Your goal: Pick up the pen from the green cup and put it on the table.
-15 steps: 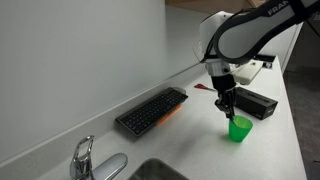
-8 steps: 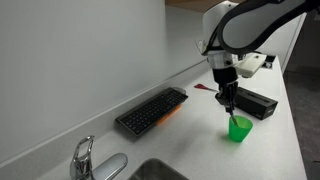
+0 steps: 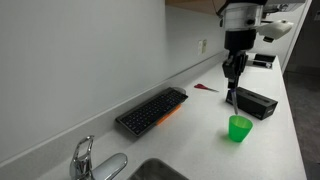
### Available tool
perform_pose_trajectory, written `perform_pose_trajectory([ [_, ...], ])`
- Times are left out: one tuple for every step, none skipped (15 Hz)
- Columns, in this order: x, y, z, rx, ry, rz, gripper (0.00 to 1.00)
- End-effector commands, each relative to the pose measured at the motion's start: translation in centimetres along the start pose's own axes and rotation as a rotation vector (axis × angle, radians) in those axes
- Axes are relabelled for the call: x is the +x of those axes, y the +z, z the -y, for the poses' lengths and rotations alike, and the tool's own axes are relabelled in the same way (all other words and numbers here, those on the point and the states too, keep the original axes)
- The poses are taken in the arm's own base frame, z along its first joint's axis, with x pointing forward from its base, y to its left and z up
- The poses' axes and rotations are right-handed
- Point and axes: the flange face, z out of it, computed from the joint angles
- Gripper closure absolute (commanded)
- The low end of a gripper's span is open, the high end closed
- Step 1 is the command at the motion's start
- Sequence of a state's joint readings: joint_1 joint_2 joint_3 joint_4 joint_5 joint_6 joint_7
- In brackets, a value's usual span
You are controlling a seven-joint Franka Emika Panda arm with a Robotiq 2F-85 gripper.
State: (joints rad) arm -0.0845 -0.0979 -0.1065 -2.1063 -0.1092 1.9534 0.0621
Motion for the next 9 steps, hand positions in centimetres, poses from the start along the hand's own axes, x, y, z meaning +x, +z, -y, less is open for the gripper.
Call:
perform_pose_trajectory([
  [0.4,-0.1,3.2,0.081,-0.020,0.008,0.96],
  [1.1,1.2,4.5,0.097,-0.027,0.034,0.96],
  [1.5,2.4,5.5,0.110,-0.031,0.052,0.96],
  [2.1,4.1,6.6,0.117,-0.036,0.080,0.96],
  [2.5,5.6,7.4,0.124,-0.041,0.104,0.96],
  [3.0,7.4,8.3,0.124,-0.048,0.136,0.96],
  [3.5,9.5,9.1,0.119,-0.047,0.169,0.96],
  [4.0,11.1,9.7,0.116,-0.048,0.197,0.96],
  [4.4,12.5,10.1,0.108,-0.045,0.215,0.96],
])
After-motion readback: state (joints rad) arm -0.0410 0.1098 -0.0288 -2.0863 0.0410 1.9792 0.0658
